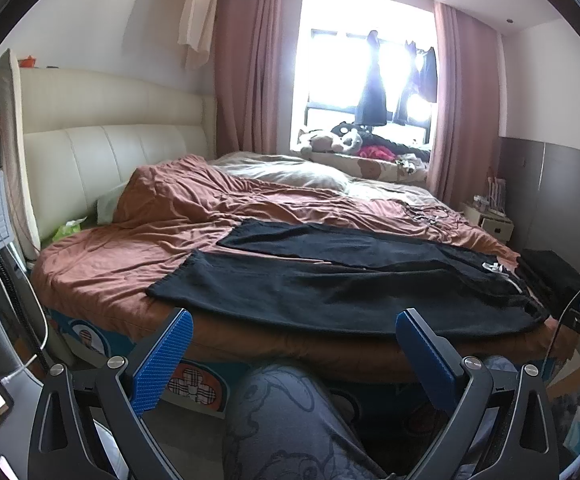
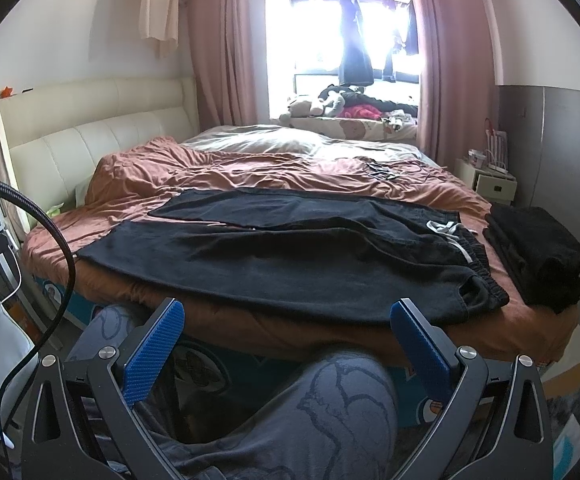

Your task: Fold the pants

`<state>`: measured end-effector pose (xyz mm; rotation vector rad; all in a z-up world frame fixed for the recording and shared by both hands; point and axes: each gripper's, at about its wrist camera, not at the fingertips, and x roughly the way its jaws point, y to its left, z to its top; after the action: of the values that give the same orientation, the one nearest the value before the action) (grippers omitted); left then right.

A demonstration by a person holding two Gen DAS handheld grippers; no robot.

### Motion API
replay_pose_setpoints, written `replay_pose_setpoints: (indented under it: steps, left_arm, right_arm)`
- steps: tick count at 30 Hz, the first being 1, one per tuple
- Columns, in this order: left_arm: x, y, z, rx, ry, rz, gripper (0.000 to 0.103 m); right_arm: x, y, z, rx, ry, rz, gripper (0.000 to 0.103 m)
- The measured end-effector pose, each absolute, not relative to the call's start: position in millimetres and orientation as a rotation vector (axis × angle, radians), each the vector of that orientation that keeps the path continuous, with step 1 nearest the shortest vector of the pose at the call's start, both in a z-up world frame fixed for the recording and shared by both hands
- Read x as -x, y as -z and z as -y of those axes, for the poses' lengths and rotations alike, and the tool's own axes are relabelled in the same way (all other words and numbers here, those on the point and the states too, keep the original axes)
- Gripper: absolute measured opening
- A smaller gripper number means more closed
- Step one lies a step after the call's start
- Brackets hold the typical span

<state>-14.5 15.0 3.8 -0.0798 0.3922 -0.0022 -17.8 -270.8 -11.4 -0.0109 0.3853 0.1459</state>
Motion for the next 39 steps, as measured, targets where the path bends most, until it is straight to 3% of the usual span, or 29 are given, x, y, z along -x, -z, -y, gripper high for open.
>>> replay_pose_setpoints:
  steps: [15, 39]
  left_arm:
    - [-18.9, 11.5, -32.5, 0.085, -0.001, -0.453, 0.103]
    - [-135.1, 70.3, -98.0, 0.235, -0.092, -0.650, 0.102]
  right_arm:
    - [-4.5, 23.6, 285.6, -0.025, -0.111, -0.409, 0.103]
    - [-80.5, 31.4, 333.7, -0.198, 0.059, -0.549, 0.103]
